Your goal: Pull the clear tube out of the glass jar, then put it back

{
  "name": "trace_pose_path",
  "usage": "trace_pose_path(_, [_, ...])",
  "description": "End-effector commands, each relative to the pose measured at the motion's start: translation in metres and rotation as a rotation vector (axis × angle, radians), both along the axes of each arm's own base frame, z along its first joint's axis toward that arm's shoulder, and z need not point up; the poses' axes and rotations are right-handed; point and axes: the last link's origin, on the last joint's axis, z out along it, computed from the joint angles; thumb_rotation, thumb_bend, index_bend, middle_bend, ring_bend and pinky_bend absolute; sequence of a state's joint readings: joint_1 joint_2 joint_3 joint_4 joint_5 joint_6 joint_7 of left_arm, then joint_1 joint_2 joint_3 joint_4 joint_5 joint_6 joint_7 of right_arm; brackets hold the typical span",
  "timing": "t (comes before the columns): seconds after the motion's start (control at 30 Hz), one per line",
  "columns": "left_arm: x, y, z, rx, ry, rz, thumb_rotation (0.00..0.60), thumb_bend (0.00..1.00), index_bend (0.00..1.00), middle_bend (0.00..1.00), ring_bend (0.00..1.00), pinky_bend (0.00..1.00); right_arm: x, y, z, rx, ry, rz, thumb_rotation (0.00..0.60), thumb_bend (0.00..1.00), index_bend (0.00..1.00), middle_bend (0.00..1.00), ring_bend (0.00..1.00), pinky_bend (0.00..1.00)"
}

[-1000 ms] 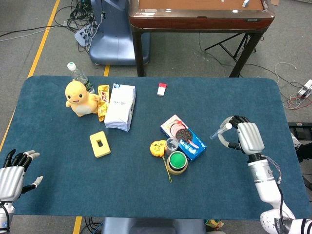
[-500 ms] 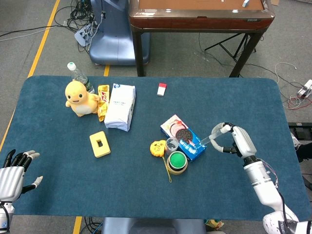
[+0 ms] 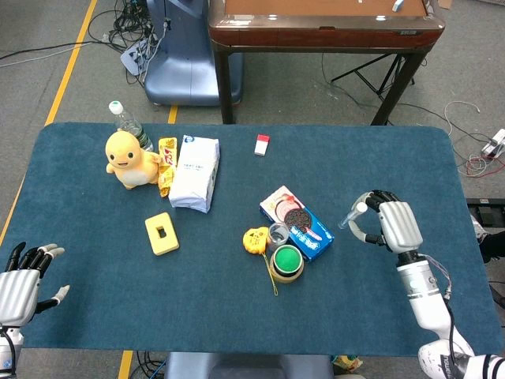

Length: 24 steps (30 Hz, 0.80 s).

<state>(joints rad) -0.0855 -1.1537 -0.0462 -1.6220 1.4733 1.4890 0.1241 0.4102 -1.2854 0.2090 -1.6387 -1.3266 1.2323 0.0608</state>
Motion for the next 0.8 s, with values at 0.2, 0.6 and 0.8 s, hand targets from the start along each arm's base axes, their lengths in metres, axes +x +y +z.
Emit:
trace_pose_path(0.2, [0.0,0.0,0.001,0.003,-0.002,-0.003,0.6,0.24,0.25,0.2,0.16,0.02,0.03,-0.001,-0.007,0.15,-0.259,-0.005,0.6,0.59,0.62,0.44,0.3,0.27])
trace_pose_path(0.6, [-0.003,-0.003,0.003,0.011,-0.005,0.004,0.6,0.24,0.25,0.2,0.16,0.02,0.067,-0.016,-0.024,0.186,-0.313,0.074,0.6,0.58,0.62,0.44,0.3,0.27])
trace_pose_path(0.8, [-0.006,-0.004,0.005,0.016,-0.004,0.01,0.6,0.24,0.25,0.2,0.16,0.02,0.076,-0.025,-0.036,0.203,-0.311,0.085,0.6,0.58,0.62,0.44,0.3,0.27])
